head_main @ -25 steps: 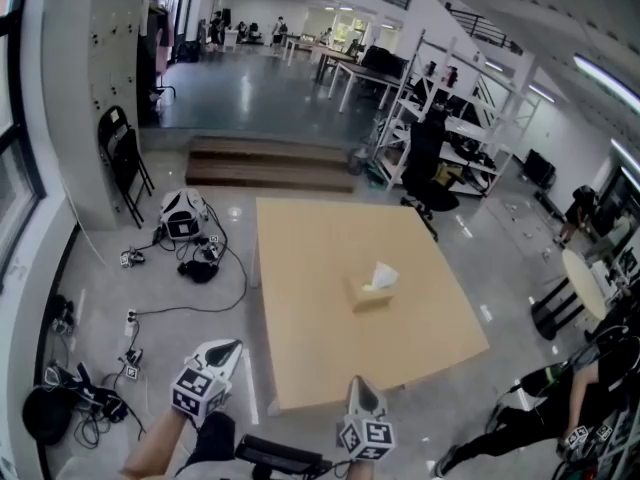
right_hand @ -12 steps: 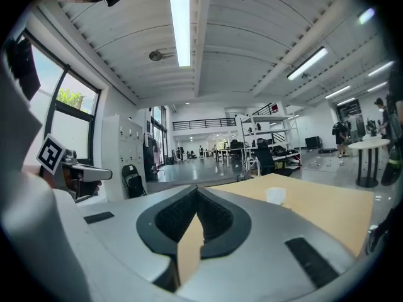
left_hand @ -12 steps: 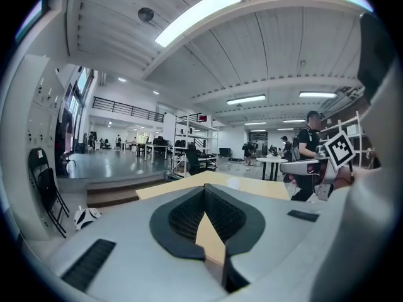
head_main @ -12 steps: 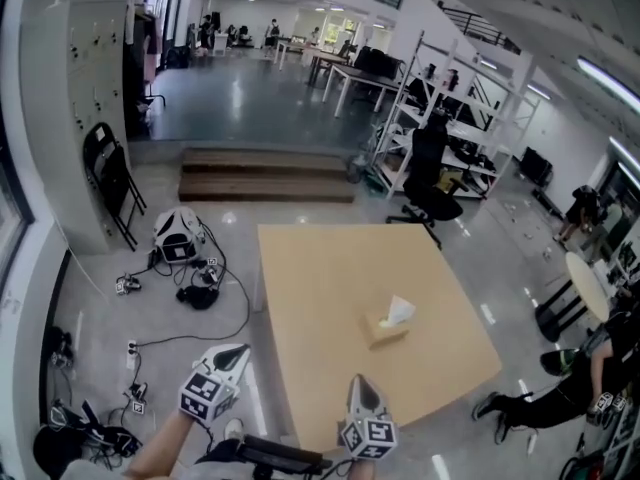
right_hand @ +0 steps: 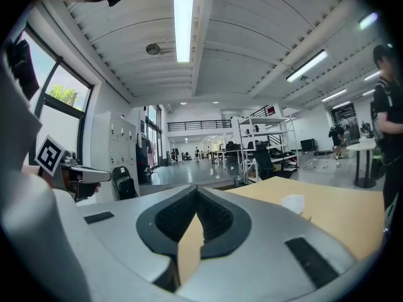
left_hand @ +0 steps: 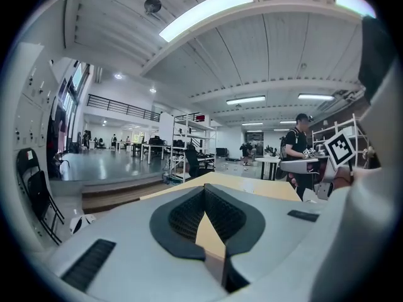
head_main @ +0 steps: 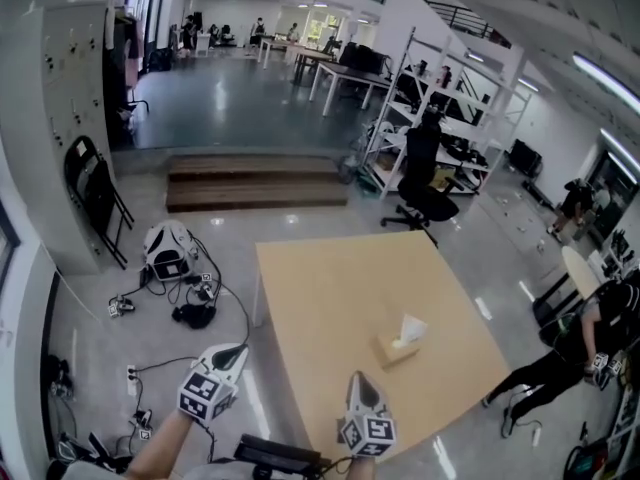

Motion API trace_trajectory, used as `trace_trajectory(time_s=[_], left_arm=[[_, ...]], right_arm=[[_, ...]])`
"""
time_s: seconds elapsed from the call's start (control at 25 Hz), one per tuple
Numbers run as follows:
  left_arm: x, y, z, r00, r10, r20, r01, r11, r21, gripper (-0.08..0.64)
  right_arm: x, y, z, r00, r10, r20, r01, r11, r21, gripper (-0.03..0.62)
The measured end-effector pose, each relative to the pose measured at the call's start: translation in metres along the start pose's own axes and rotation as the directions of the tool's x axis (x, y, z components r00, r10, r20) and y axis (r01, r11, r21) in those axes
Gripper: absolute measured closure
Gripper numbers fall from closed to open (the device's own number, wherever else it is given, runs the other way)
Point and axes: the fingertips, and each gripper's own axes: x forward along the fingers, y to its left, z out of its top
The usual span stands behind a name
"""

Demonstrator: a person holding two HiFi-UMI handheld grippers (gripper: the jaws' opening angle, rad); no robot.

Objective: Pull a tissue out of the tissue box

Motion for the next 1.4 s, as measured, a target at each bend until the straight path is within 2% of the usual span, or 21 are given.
trace_trajectory(time_s=[0.32,0.52,0.72,0.88,1.16,1.4], left_arm=[[0.036,0.029,0.009,1.000,-0.022,0.014,0.022,1.000,-0.009,0.554],[0.062,0.048,0.014,1.000,-0.024,-0.010,0.024,1.000,-0.010,0.554],[0.100,0.077,0.019,1.000,-0.004,0.001,0.004,1.000,-0.006,0.554],[0.133,0.093,0.022,1.000,-0.025,-0.017,0.026,1.000,0.011,0.554],[0.206,0.088,0.038,0.991,-0.130,-0.030,0.131,0.990,0.054,0.554],[0.257,0.058,0.047,0.961,-0.269,-0.059,0.273,0.958,0.085,0.554]], right_arm=[[0.049,0.010,0.007,1.000,0.011,-0.017,-0.011,1.000,-0.015,0.581],[0.084,-0.002,0.008,1.000,0.005,-0.021,-0.005,1.000,-0.014,0.581],[0.124,-0.015,0.008,1.000,-0.007,-0.019,0.007,1.000,-0.005,0.581],[0.155,-0.024,0.011,1.000,-0.021,-0.013,0.021,1.000,0.005,0.581],[0.174,-0.070,0.013,0.991,-0.135,0.001,0.135,0.990,0.041,0.581],[0.156,-0.117,0.008,0.957,-0.290,0.002,0.289,0.954,0.083,0.581]])
